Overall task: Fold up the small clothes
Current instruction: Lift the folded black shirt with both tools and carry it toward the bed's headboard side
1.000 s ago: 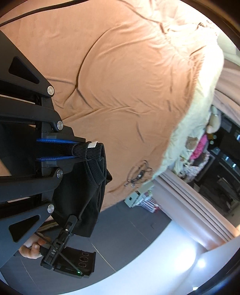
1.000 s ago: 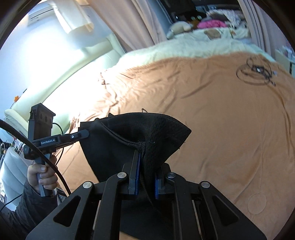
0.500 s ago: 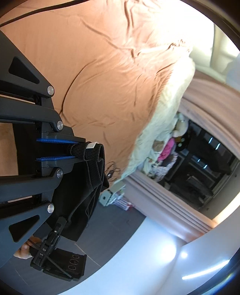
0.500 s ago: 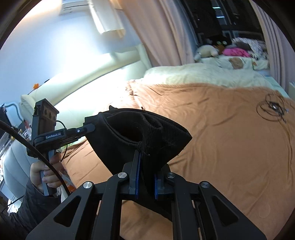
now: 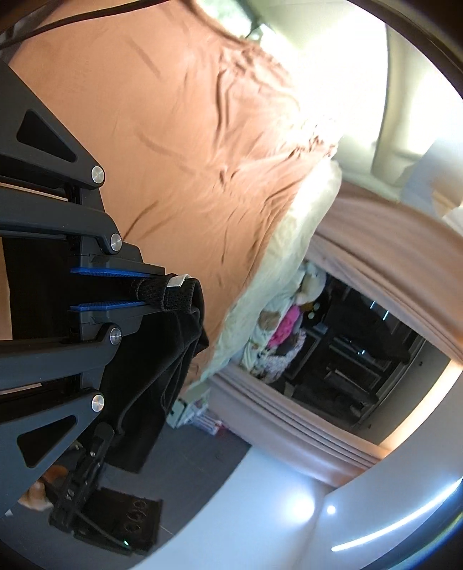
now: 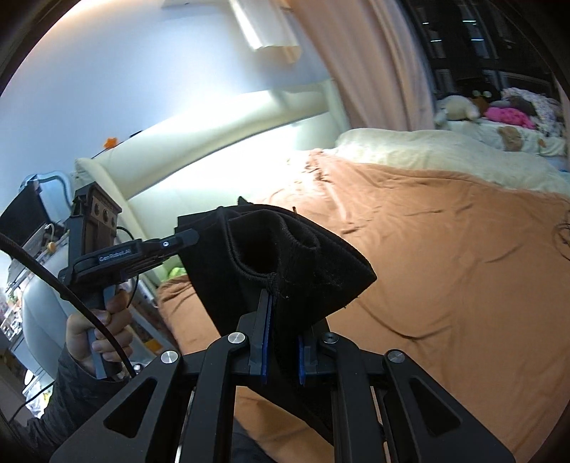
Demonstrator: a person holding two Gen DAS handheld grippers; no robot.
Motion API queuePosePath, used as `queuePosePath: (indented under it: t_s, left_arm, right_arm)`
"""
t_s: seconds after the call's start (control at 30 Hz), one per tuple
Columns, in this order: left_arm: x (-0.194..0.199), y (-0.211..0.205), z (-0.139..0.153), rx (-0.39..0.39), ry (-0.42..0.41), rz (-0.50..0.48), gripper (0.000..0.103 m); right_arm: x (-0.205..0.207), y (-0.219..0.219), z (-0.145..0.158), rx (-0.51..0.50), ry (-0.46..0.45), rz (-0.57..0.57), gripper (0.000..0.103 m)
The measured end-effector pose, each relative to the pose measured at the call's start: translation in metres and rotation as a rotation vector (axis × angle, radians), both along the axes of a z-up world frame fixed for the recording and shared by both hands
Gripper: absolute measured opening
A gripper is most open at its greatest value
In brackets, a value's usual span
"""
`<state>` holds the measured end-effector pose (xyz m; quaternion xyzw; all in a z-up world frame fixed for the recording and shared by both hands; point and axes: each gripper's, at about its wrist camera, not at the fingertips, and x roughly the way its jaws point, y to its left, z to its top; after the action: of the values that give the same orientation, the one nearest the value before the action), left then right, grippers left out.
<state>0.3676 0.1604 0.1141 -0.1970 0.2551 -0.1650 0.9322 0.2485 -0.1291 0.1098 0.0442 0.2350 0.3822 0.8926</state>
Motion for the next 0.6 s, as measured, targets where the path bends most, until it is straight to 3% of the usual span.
queuePosePath:
  t_s: [0.23,0.6]
  left_arm:
    - [-0.019,0.073,0.000,0.011,-0.003,0.084,0.012]
    - [-0.055,0.174,0.018,0.117,-0.020,0.224,0.012]
  right_arm:
    - [0.046,0.045,0.000,0.009,0.006,0.073,0.008]
    - [0.058,0.113,-0.014,0.026,-0.008,0.223,0.008]
